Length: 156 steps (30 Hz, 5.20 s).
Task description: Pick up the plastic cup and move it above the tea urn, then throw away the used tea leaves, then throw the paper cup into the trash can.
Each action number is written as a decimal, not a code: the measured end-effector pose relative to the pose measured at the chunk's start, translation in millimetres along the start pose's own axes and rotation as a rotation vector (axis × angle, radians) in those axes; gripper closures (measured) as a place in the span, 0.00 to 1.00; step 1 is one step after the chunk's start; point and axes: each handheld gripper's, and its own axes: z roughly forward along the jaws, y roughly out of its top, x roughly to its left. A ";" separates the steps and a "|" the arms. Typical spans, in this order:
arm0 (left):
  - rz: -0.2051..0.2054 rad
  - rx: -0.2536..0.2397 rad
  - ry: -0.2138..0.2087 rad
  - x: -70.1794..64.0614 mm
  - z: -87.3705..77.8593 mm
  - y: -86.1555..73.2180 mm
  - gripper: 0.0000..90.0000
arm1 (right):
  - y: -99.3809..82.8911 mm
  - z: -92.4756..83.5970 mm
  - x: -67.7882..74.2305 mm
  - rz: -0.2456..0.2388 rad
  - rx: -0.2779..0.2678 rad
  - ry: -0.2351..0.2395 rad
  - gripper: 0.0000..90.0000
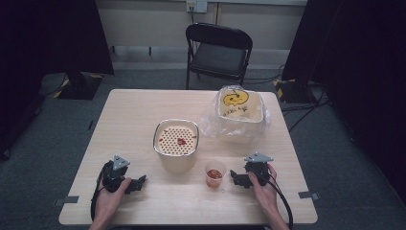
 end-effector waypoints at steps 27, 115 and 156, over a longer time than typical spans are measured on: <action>0.006 0.001 -0.005 0.6 0.1 0.1 0.00 | -6.3 -45.7 23.8 -0.061 -0.011 0.167 0.25; 0.005 0.000 -0.005 0.5 0.1 0.2 0.00 | 182.9 -64.4 63.6 -0.380 -0.262 0.014 0.56; 0.007 0.003 -0.004 0.7 0.0 0.2 0.00 | 194.1 9.2 140.5 -1.163 -0.173 -0.629 0.58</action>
